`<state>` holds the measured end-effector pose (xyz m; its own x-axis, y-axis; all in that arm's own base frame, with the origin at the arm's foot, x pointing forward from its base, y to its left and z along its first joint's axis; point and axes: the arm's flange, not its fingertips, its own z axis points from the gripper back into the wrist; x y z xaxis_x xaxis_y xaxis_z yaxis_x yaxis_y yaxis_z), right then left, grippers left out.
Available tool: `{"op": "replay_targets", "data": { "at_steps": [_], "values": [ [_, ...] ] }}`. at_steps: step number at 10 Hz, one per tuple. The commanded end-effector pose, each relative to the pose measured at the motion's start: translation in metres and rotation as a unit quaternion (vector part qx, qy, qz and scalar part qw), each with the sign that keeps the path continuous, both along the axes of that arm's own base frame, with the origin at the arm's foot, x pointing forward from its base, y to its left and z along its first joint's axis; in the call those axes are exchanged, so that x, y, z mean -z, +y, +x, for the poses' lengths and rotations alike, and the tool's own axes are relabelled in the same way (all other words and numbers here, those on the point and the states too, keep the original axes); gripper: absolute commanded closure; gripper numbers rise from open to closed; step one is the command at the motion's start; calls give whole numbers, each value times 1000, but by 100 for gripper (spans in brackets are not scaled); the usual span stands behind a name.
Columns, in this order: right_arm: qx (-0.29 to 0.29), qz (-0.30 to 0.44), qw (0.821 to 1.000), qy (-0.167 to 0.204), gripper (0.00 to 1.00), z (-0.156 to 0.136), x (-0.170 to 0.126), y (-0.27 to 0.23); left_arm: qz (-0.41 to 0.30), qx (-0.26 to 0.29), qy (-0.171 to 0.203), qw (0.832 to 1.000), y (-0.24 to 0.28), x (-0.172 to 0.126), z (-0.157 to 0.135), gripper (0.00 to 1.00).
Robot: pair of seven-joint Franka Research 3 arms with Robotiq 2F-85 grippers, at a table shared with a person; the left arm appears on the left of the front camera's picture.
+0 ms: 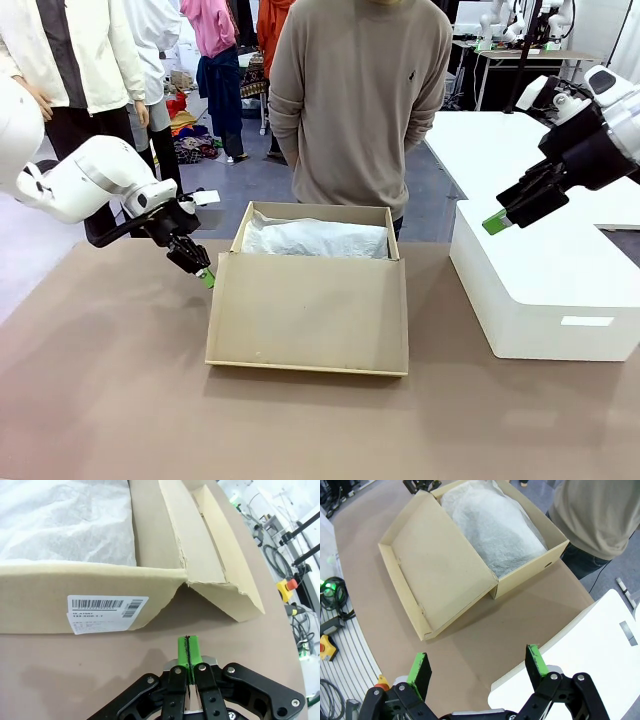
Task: Pack the shoes into the box.
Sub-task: Close the Shoes Box.
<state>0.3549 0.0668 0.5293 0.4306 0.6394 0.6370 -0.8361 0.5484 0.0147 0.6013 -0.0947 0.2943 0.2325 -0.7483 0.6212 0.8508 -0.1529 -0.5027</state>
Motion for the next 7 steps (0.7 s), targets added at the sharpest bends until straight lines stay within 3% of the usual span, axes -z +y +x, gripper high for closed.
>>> {"op": "replay_targets", "data": {
  "at_steps": [1, 7],
  "values": [
    [-4, 8, 1000, -2, 0, 2, 1, 0, -14, -20, 8, 1000, -5, 5, -3, 100],
    [-4, 8, 1000, -2, 0, 2, 1, 0, -53, -24, 31, 998, -17, 13, -6, 100]
  ]
}}
